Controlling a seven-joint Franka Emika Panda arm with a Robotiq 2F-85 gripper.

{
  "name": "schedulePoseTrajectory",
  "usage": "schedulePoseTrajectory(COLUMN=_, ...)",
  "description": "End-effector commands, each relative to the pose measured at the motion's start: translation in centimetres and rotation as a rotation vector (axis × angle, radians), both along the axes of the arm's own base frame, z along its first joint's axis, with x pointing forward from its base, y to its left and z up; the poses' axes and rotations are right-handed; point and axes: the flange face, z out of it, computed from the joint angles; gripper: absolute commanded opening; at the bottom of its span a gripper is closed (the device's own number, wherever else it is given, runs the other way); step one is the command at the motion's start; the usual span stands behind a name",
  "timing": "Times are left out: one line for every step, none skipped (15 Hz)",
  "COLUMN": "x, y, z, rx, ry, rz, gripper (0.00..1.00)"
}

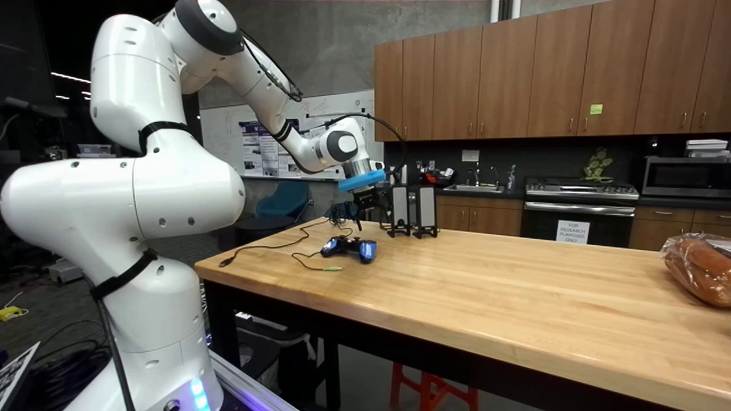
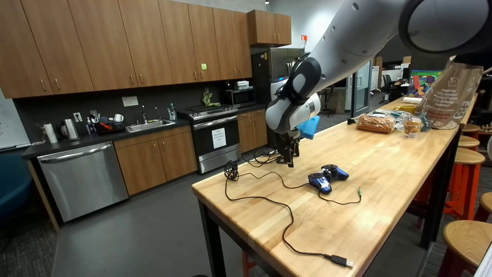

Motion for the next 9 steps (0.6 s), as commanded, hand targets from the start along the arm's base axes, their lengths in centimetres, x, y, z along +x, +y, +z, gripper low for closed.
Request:
schedulePoseTrajectory(x=-0.1, y=0.2, z=0.2, rx=0.049, ry=-0.002, rz=-0.087, gripper=1.00)
schedulePoseTrajectory(x=-0.1, y=0.1, z=0.2, rx=0.049, ry=-0.010, rz=-0.106, gripper=1.00)
schedulePoseTrajectory(x=0.0, y=0.1, z=0.2, rx=0.049, ry=-0.018, rz=-0.126, gripper=1.00)
schedulePoseTrajectory(x=-1.4, y=-3.2, z=1.4, rx=0.052, ry=-0.020, rz=-0.146, gripper=1.00)
schedulePoseTrajectory(x=-1.5, y=-4.1, z=1.6, rx=0.047, ry=-0.025, rz=-0.169, gripper=1.00)
schedulePoseTrajectory(x=-1.7, y=-5.3, z=1.9, rx=0.036, ry=-0.025, rz=-0.177, gripper=1.00)
schedulePoseTrajectory(x=-1.9, y=-6.6, z=2.5, rx=0.022, ry=-0.026, rz=-0.166, gripper=1.00)
schedulePoseTrajectory(x=-2.0, y=-7.8, z=3.1, rx=0.011, ry=-0.034, rz=-0.162, gripper=1.00)
schedulePoseTrajectory(x=-2.3, y=-8.9, z=3.8, rx=-0.008, ry=-0.029, rz=-0.165, gripper=1.00)
